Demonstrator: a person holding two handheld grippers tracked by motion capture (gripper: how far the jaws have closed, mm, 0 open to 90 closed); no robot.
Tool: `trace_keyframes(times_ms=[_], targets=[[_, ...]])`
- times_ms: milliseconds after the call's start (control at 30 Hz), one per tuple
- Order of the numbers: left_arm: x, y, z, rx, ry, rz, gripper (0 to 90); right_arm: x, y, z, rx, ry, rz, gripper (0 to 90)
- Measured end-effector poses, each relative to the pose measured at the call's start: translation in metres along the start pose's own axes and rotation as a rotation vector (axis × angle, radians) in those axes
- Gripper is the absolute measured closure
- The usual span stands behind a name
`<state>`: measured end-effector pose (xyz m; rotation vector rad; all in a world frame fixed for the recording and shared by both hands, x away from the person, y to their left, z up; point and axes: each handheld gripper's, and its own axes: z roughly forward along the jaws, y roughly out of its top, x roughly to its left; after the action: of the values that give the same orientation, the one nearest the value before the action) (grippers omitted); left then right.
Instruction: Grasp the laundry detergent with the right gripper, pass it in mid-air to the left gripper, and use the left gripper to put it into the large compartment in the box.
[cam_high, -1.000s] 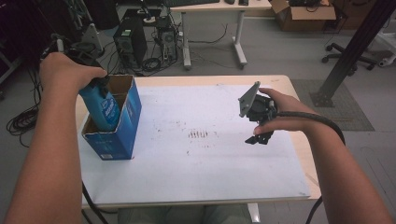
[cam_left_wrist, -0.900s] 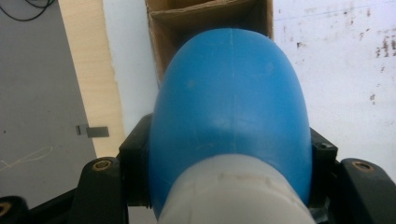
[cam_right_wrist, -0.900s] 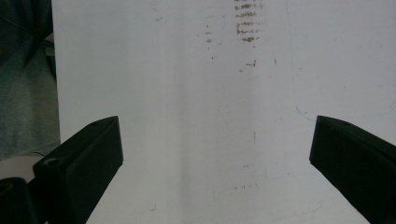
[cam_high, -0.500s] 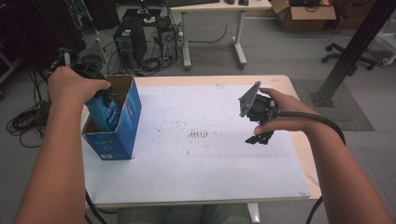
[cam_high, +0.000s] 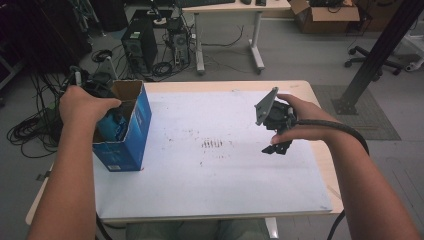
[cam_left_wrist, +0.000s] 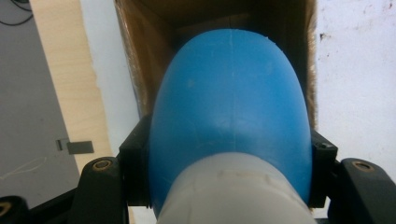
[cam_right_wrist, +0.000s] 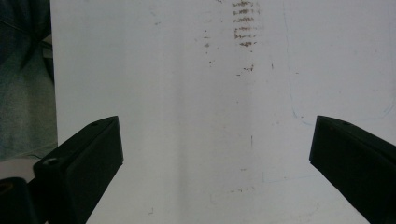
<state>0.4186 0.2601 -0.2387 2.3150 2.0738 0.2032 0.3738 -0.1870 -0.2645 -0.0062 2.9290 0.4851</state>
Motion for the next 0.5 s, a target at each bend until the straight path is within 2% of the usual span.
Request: trace_keyframes(times_ms=[200,500], targets=[[0.003,-0.001,0.011,0.010,0.009,-0.011,37.9,0.000,0.000,0.001,0.002,0.004,0.002,2.9],[0.002,-0.001,0.016,0.007,0.002,-0.002,37.9,0.000,0.001,0.004,-0.004,0.005,0.004,2.9]])
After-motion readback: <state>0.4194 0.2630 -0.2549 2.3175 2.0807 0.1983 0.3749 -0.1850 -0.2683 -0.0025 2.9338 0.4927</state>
